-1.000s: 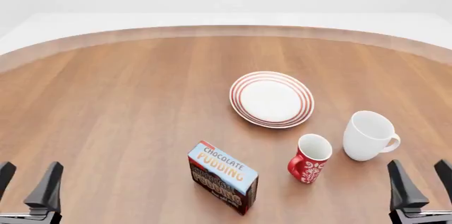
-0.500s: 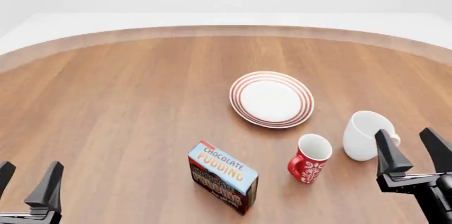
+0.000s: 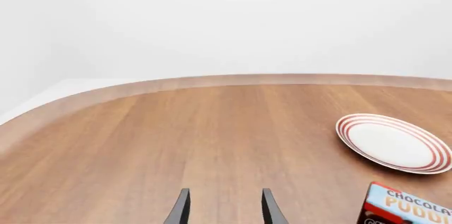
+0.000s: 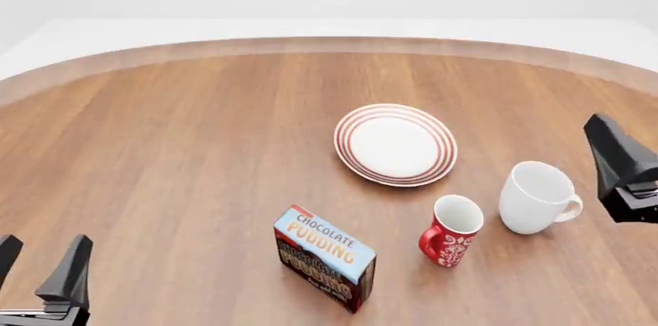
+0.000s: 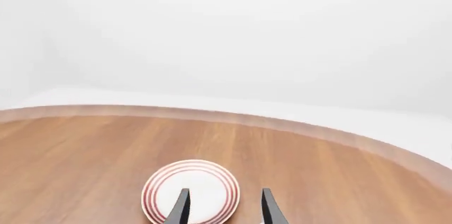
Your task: Put the chocolate pudding to the right of the plate.
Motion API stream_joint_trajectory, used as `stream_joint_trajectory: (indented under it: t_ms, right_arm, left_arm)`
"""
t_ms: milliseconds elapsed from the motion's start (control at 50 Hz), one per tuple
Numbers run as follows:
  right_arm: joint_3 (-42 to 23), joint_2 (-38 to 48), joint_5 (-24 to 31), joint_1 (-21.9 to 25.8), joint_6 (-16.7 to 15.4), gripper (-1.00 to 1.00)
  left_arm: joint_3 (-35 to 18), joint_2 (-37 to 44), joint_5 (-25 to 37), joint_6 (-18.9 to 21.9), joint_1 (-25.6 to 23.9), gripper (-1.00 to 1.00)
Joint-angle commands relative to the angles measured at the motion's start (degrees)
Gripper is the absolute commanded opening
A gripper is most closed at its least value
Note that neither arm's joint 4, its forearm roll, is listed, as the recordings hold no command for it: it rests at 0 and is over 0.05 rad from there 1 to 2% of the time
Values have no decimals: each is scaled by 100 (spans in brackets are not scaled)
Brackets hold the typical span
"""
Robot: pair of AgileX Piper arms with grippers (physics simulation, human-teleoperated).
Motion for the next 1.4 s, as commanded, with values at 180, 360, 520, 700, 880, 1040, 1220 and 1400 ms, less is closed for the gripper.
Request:
stream_joint_trajectory:
  t_ms: [180,360,520,700,880,1040,1220,1400]
  right_arm:
    - [-3227,934,2860,728,-477,100]
    - [-4443,1838,3613,1463,-439,100]
    - [-5938,3291,4054,2031,-710,100]
    - [-6993,4164,4606,2437,-756,100]
    - [-7249,4671,4849,2835,-664,100]
    - [-7634,5042,5248,3069,-546,100]
    - [-7387,5253,5301,3274,-416,100]
    - [-6965,5425,5279,3590,-70,100]
  left_arm:
    - [0,0,0,0,0,100]
    - [0,0,0,0,0,100]
    - [0,0,0,0,0,100]
    - [0,0,0,0,0,100]
    - [0,0,0,0,0,100]
    - [0,0,0,0,0,100]
    - [0,0,0,0,0,100]
    - [0,0,0,0,0,100]
